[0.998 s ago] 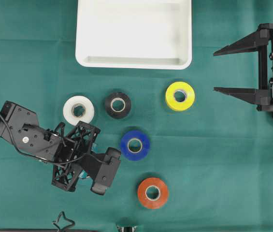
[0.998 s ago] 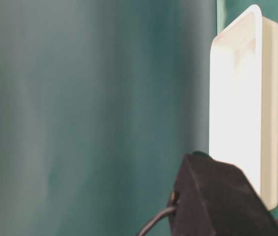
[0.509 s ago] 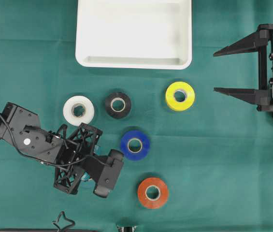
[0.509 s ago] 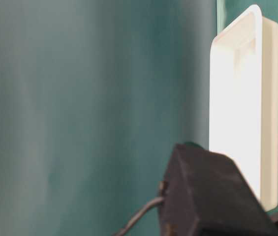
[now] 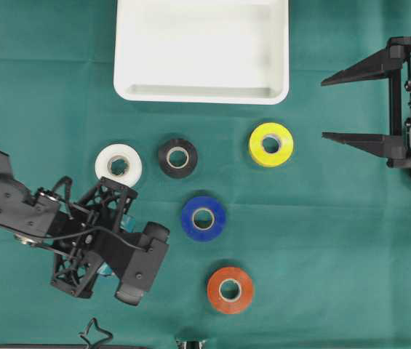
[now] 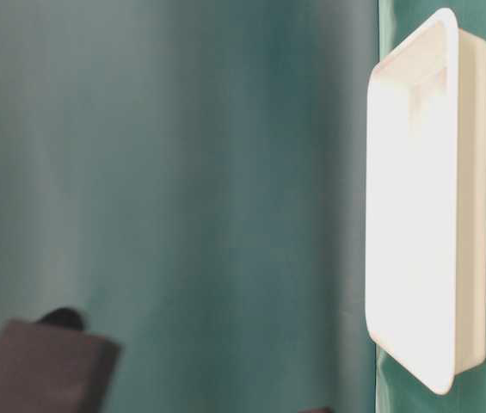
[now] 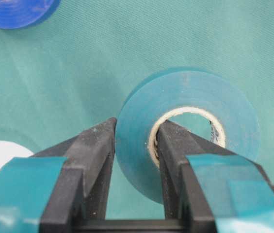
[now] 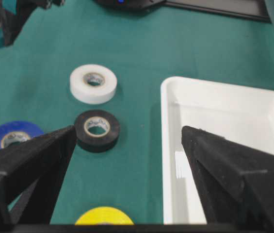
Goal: Pick up the tape from a random location and place it into the white case.
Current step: 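Insert a left finger into the teal roll's hole and close to grip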
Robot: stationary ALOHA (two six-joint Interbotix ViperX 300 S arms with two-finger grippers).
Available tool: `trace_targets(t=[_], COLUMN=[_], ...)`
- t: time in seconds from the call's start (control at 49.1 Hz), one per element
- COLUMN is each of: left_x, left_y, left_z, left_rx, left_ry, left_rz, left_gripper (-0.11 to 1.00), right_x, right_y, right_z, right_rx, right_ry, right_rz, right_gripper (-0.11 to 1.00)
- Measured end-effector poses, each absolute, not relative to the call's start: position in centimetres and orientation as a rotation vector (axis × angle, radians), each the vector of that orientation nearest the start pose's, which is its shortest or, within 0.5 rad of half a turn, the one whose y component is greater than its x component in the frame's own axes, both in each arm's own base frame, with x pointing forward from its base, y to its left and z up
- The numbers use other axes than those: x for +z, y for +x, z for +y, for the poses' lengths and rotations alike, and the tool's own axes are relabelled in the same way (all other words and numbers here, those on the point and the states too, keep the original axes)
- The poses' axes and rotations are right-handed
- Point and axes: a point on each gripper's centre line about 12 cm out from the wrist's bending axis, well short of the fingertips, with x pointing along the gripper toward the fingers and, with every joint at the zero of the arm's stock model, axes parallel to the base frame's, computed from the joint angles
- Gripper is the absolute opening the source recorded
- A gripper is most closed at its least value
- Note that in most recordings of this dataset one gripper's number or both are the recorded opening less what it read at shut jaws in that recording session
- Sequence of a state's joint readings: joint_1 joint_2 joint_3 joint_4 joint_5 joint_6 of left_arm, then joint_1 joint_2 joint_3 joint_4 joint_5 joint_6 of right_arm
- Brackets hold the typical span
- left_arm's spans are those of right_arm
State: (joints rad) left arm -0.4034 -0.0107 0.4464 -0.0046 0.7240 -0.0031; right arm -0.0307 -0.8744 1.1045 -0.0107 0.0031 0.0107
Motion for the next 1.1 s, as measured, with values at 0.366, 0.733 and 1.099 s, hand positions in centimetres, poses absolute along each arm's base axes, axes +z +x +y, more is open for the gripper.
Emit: trace_targets(t=[0.366,0.733,1.099], left_x=[24.5,30.0,32.7], left_y=[34.0,33.4,33.4], left_z=[-14.6,-14.0,-13.7], left_rx=[-0.360,-0.354,-0.346], left_ry=[0.218,0.223,0.232], left_rz=[1.102,1.071,1.075], left_gripper=[0.20,0.20,0.20], right_x=[26.9,27.0,26.9], right_y=[21.5,21.5,21.5], right_z=[-0.7,-0.7,-0.7], right_rx=[-0.032,-0.031,-0.031], right_ry=[0.005,0.005,0.004], right_rz=[0.233,0.233,0.235], right_gripper=[0.91,0.91,0.91])
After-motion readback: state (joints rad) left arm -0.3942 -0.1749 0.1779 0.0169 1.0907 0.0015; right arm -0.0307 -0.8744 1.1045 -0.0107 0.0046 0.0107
